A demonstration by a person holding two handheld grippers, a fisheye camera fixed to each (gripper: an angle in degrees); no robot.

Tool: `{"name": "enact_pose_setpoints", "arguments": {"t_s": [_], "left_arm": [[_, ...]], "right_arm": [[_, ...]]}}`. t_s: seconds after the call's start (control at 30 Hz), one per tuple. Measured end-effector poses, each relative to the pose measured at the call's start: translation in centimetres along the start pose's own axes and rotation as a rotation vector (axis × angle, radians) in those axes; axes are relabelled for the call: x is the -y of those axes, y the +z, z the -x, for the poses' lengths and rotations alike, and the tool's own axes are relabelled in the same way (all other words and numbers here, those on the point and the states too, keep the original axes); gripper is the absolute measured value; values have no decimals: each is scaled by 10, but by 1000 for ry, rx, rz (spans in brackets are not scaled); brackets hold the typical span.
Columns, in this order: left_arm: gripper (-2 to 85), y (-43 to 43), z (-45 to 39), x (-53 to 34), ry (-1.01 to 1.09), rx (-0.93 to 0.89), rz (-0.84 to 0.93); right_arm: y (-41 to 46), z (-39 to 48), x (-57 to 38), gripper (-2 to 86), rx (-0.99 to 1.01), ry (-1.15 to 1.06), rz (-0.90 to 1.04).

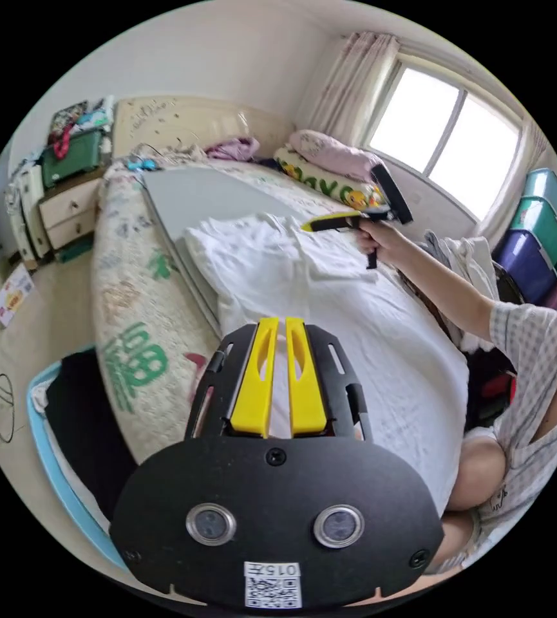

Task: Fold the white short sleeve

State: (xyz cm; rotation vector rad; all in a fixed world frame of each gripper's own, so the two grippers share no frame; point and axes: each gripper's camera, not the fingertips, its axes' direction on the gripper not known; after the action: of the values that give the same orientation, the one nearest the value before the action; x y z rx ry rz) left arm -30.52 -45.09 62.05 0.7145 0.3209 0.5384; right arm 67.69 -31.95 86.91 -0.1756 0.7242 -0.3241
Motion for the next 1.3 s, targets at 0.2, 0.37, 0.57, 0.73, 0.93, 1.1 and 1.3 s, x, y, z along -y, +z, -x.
{"name": "enact_pose_setpoints", "arguments": {"t_s": [0.2, 0.37, 0.57, 0.73, 0.93, 1.1, 1.3], "left_arm": [[68, 22, 26, 104, 73, 388, -50], [66, 102, 58, 179, -111, 478, 109], [94, 113, 75, 198, -250, 321, 69], [77, 108, 82, 204, -346, 223, 80], [18, 98, 61, 210, -332, 244, 146], [7, 51, 15, 209, -234, 262, 55], [5, -78, -87, 166, -96, 103, -159]], "right_arm": [[-2, -63, 27, 100, -171, 65, -41], [25, -83, 50, 135, -162, 94, 35], [38, -75, 58, 115, -170, 31, 148], [30, -67, 55, 76, -173, -4, 152], [6, -55, 42, 38, -204, -40, 100], [-50, -46, 20, 31, -225, -25, -19], [-211, -9, -73, 30, -101, 17, -329]]}}
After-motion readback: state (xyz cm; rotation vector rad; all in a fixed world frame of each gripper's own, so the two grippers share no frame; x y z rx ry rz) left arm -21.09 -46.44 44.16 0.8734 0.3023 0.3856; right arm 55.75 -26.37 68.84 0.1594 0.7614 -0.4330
